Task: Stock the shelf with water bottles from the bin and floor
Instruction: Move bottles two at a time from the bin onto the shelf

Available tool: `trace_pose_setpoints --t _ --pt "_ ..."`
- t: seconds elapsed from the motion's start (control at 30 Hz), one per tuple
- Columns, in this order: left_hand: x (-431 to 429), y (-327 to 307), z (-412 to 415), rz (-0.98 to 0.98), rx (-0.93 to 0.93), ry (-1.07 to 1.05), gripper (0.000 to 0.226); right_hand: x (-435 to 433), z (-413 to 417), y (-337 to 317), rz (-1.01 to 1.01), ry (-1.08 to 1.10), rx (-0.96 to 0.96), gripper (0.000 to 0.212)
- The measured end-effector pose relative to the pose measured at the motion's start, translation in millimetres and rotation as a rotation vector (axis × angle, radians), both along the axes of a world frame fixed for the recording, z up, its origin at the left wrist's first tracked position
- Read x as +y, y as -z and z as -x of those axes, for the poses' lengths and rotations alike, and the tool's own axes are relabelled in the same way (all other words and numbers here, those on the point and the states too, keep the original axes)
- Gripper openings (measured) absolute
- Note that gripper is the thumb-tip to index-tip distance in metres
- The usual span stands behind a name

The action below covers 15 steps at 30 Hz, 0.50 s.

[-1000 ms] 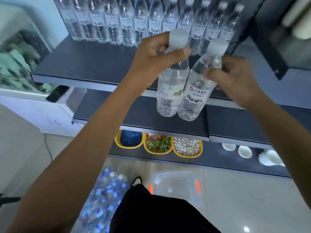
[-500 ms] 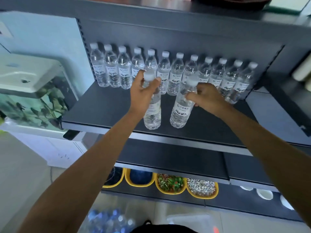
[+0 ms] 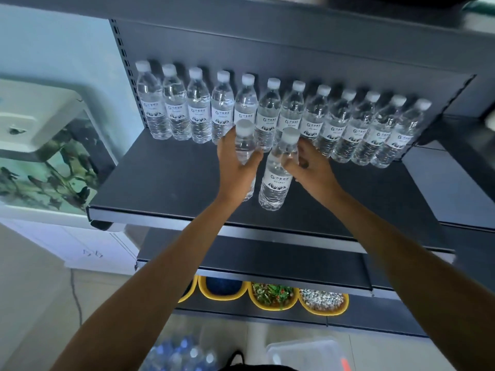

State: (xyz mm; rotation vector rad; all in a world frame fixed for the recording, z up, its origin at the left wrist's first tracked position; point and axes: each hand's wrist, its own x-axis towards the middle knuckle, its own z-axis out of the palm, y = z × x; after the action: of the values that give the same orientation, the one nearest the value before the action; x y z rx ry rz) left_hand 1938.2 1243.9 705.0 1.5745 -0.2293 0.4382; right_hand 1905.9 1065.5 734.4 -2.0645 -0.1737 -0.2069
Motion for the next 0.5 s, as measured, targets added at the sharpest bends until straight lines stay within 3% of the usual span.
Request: trace_pose_setpoints --t 0.13,0.23,0.37,0.5 --pt "27 42 4 0.017 0.064 0.263 0.082 4 20 58 -0.112 0.105 0.063 0.064" --pt "45 71 3 -0.197 0.238 0.269 0.077 14 25 95 -0.078 0.144 0.131 0.067" --pt "42 78 8 -0.369 0.222 0.08 0.057 16 23 117 -0.04 0.241 0.098 0.063" --pt "35 89 13 -0.43 0.23 0.045 0.069 19 22 125 -0.025 0.281 0.08 0.059"
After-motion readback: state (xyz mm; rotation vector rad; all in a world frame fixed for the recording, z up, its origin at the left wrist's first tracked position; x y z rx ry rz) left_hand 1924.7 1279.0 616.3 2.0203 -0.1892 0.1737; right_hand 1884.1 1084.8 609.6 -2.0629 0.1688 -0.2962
